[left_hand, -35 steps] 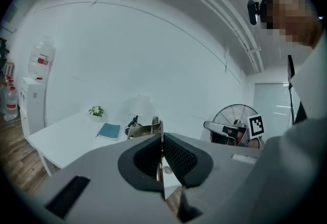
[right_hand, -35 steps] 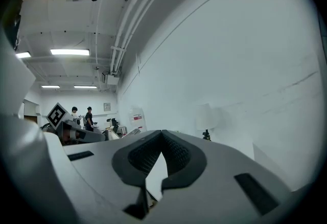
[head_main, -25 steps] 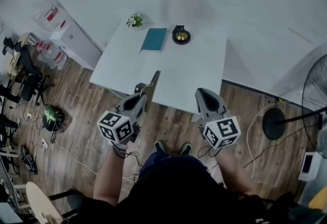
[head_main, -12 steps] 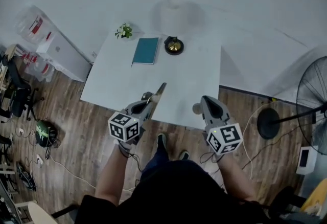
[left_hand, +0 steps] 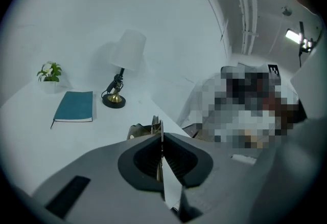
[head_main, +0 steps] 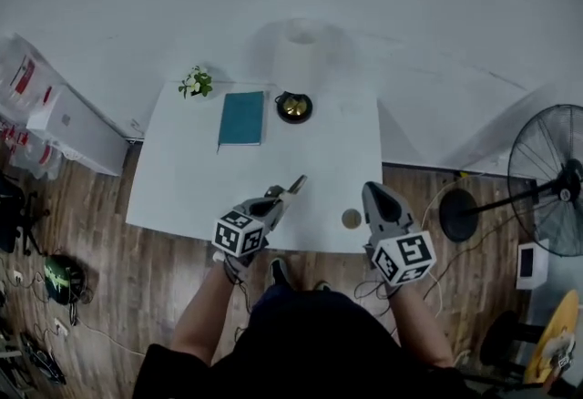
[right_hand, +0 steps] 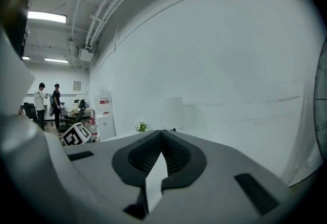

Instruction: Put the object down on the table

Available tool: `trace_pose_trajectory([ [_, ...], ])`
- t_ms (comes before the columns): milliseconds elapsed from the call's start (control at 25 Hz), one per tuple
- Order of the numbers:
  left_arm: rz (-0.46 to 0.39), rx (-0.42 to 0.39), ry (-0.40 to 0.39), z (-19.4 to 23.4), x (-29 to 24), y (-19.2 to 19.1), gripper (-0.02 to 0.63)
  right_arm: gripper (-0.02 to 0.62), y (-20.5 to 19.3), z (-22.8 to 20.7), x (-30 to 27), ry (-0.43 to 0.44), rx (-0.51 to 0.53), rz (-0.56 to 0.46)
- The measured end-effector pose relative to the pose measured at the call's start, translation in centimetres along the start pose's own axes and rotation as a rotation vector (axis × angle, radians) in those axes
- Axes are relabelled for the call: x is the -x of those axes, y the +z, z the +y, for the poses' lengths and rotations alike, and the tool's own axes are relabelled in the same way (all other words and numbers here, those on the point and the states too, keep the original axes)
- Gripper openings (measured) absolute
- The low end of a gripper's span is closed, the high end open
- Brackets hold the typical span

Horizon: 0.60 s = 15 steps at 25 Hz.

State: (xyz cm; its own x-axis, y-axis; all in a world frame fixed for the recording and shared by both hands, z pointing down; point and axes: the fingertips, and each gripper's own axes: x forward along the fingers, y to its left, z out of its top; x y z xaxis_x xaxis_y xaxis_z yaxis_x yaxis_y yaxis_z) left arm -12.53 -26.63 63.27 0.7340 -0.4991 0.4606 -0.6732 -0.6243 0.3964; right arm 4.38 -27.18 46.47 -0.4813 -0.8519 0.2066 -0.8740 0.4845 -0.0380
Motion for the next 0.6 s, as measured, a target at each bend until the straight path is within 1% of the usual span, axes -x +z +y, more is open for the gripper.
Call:
trace_pose_trajectory([
  [280,0.143,-0.016,-0.125,2.3,-4.1,-3.5,0.008,0.005,-0.5,-0.3,-2.5,-0.084,-0.013,0.036],
  [480,0.234,-0.019,-0.186,3.2,-6.5,-6.3,0.008,0.005,-1.1,-0.4,-3.7,-0.113,-0.024,0.057],
  [600,0.269,-0.009,-0.212,3.6,-7.3,-7.4,0.008,0.005,-1.3,-0.4,-4.3,-0.120,-0.031,0.067],
])
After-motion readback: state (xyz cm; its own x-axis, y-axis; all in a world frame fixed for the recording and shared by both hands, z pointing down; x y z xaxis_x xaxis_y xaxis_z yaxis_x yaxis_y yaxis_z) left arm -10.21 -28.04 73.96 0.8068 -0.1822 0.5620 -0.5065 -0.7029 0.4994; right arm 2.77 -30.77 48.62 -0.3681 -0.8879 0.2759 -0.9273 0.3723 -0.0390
